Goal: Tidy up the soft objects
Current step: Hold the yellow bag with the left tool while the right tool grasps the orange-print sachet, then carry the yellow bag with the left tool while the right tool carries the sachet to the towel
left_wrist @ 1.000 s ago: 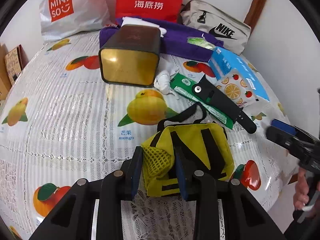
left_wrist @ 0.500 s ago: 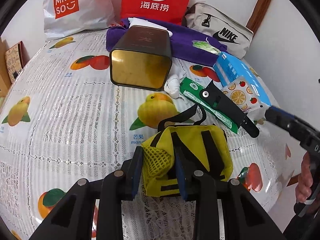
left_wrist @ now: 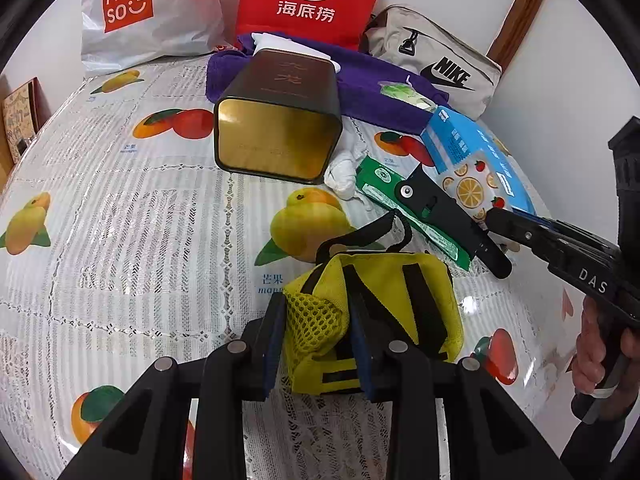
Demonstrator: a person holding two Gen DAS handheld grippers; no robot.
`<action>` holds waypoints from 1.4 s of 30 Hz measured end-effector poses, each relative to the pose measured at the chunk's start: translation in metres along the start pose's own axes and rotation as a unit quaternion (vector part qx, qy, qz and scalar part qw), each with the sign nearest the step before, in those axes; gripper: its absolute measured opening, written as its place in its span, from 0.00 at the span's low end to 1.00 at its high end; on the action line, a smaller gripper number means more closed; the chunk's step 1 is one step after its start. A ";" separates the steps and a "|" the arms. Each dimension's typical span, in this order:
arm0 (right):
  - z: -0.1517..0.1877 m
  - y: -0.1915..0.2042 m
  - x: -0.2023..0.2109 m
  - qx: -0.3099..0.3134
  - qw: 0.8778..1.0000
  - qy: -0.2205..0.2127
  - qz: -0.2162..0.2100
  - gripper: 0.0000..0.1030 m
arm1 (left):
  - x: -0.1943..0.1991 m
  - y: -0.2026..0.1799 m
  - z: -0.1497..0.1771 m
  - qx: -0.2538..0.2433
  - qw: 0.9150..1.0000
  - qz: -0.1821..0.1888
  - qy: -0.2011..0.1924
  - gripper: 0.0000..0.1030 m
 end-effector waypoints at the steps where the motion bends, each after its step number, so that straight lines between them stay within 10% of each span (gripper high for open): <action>1: -0.001 0.001 -0.002 -0.004 1.000 0.003 -0.001 0.15 | 0.000 0.000 0.000 0.000 1.000 0.000 0.000 0.29; 42: -0.033 -0.031 0.072 -0.021 0.998 -0.064 -0.006 0.02 | 0.048 -0.018 -0.060 -0.012 0.999 0.014 -0.037 0.24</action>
Point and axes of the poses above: each gripper's, at about its wrist camera, not at the fingertips, and x roughly against the way its jaws point, y to its left, z to its underside, the point moved 5 cm from there along -x, roughly the way its jaws point, and after that the axes turned 4 degrees about z, right-handed, at the moved point
